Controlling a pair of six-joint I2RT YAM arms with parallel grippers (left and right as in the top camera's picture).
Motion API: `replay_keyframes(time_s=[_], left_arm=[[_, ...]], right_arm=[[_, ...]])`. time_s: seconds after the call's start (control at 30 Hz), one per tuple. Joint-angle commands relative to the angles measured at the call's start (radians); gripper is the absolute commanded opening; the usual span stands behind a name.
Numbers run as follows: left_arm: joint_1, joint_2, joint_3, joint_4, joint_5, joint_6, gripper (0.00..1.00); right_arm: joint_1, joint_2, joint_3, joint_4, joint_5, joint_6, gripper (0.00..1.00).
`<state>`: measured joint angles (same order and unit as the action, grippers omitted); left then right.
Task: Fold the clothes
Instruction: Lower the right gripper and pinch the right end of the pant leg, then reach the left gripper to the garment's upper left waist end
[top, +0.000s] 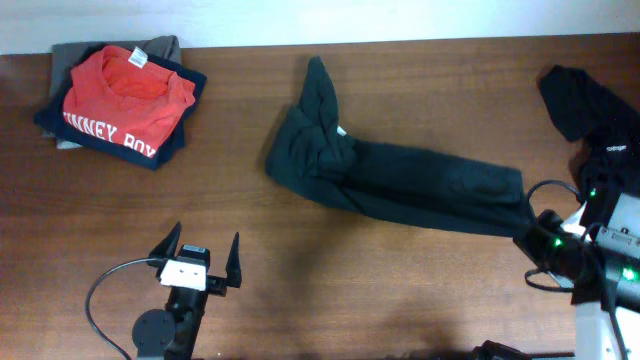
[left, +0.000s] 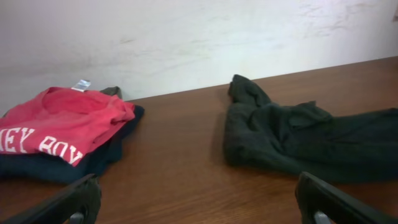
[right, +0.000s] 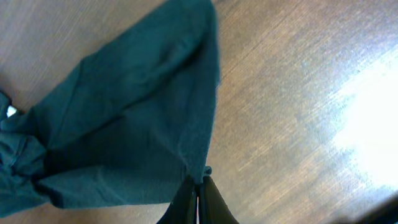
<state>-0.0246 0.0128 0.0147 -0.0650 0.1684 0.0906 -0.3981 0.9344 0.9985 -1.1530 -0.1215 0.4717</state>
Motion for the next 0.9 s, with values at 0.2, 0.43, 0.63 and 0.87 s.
replay_keyframes(time_s=[0.2,0.43,0.63,0.87], left_arm=[[0.006,-0.006,-0.005,0.01,0.536,-0.061,0.99],[0.006,0.002,0.019,-0.001,0.555,-0.224,0.99],[0.006,0.074,0.098,0.06,0.644,-0.225,0.99],[0.006,0.084,0.132,0.169,0.655,-0.229,0.99]], right_arm=[[0.004,-0.019,0.021,-0.064,0.002,0.016,0.04],[0.004,0.042,0.021,-0.076,0.002,0.016,0.04],[0.004,0.105,0.021,-0.08,0.001,0.016,0.04],[0.004,0.143,0.021,-0.082,0.001,0.016,0.04]])
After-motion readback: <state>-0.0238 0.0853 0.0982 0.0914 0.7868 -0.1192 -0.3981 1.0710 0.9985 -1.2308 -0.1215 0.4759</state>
